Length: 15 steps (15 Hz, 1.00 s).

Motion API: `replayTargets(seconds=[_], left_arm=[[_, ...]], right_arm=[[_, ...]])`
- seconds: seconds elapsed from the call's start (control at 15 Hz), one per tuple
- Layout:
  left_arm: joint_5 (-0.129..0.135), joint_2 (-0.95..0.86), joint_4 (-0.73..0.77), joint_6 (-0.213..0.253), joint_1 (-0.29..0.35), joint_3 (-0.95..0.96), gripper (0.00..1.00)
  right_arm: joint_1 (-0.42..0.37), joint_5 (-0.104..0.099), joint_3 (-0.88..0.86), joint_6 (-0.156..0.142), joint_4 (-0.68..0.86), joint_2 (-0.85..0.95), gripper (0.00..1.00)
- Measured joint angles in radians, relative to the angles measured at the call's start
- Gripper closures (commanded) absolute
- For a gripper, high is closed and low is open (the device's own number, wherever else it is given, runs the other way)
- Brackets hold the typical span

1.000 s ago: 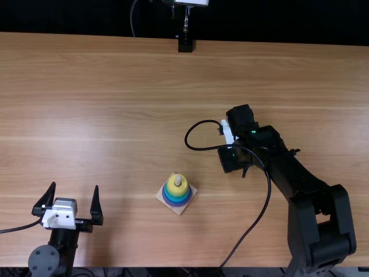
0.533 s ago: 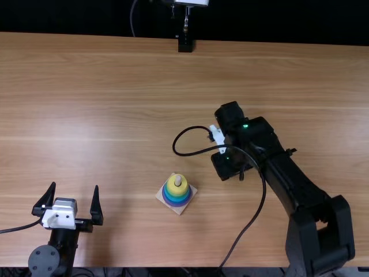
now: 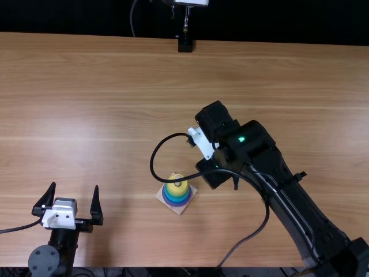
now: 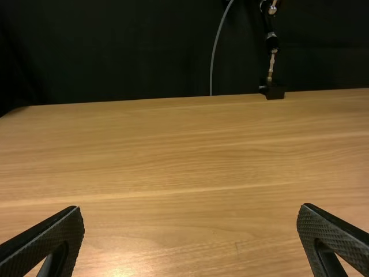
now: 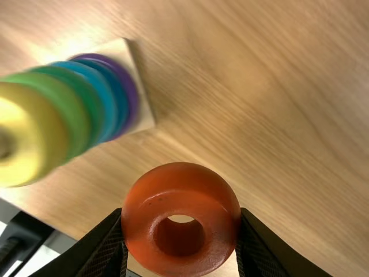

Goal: Build the Hanoi tower: stack the rings onto the peg from bottom to top in this color order: purple, dark blue, light blue, dark green, light green, yellow, orange.

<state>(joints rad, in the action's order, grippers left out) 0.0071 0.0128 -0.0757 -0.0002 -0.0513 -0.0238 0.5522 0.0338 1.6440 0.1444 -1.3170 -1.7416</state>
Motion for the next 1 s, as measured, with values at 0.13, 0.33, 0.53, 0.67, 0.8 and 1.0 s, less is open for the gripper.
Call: replayTargets(seconds=[0.13, 0.33, 0.53, 0.67, 0.8, 1.0], left_arm=[[0.0, 0.0, 0.0, 0.0, 0.0, 0.0, 0.0], [0.0, 0.0, 0.0, 0.0, 0.0, 0.0, 0.0], [0.001, 0.0, 0.0, 0.0, 0.0, 0.0, 0.0], [0.0, 0.0, 0.0, 0.0, 0.0, 0.0, 0.0], [0.0, 0.0, 0.0, 0.0, 0.0, 0.0, 0.0], [0.0, 0.0, 0.0, 0.0, 0.0, 0.0, 0.0]], right_arm=[[0.037, 0.0, 0.05, 0.0, -0.031, 0.0, 1.0], [0.093, 0.0, 0.127, 0.0, -0.067, 0.0, 1.0], [0.139, 0.0, 0.156, 0.0, -0.07, 0.0, 1.0], [0.162, 0.0, 0.156, 0.0, -0.072, 0.0, 1.0], [0.168, 0.0, 0.156, -0.001, -0.073, 0.0, 1.0], [0.175, 0.0, 0.157, -0.001, -0.07, 0.0, 1.0]])
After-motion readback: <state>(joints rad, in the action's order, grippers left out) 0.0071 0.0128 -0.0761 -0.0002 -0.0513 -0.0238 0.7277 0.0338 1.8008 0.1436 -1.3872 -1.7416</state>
